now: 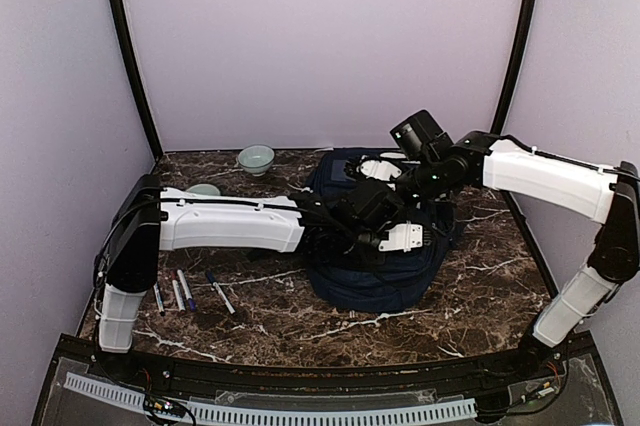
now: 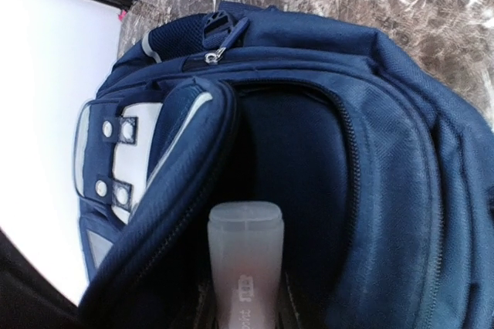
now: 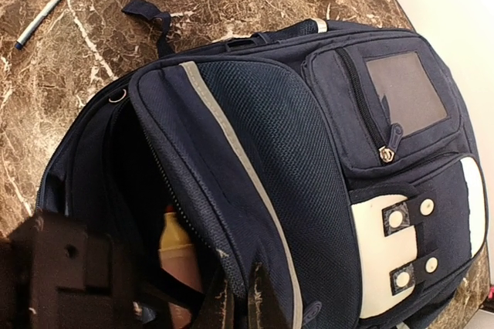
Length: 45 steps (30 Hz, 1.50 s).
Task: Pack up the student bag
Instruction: Place the pen in the upper front pocket of the bag, then pick up the pen at the center of the board.
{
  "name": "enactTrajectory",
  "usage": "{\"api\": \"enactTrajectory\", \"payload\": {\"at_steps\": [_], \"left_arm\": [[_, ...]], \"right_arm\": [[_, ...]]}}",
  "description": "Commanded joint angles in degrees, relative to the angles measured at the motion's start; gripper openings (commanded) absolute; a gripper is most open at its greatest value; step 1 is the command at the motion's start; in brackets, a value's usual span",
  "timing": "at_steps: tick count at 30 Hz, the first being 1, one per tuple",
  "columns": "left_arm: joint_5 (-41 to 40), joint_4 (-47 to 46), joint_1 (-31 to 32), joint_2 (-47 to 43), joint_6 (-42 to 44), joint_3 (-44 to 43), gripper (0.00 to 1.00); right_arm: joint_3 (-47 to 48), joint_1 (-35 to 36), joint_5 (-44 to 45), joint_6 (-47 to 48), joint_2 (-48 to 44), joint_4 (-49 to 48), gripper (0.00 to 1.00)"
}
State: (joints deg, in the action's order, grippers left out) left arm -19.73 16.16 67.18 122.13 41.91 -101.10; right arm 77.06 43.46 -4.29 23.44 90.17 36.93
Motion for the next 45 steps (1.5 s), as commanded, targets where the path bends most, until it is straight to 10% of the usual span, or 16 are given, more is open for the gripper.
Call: {"api": "enactTrajectory", "payload": {"at_steps": [1,14,26,36,45], "left_arm": [[-6.4,-6.9,-0.4,1.7,7.8,-0.5,0.06],[-16.0,-16.6,-1.3,4.0,11.7,1.3,0.41],[-14.4,-8.3,6.1,-12.4,-1.2,11.8,0.46],[-17.5,7.2,7.1,-24.6,-36.8,23.8,0.46],[-9.4,27.4,-8.5,-30.5,-82.5,31.3,0.36]], "right_arm": [[2.7,-0.2,-1.6,-1.0,-0.5,-4.8,0.0],[2.3,-0.7,-2.2,-1.3,-0.8,-4.8,0.0],[-0.8,-2.0,-3.2,-1.5,-1.1,-7.2,0.0],[-3.3,-2.2,-4.1,-1.3,-0.5,-8.7,0.0],[-4.0,-2.2,-5.1,-1.6,-0.4,-8.7,0.0]]}}
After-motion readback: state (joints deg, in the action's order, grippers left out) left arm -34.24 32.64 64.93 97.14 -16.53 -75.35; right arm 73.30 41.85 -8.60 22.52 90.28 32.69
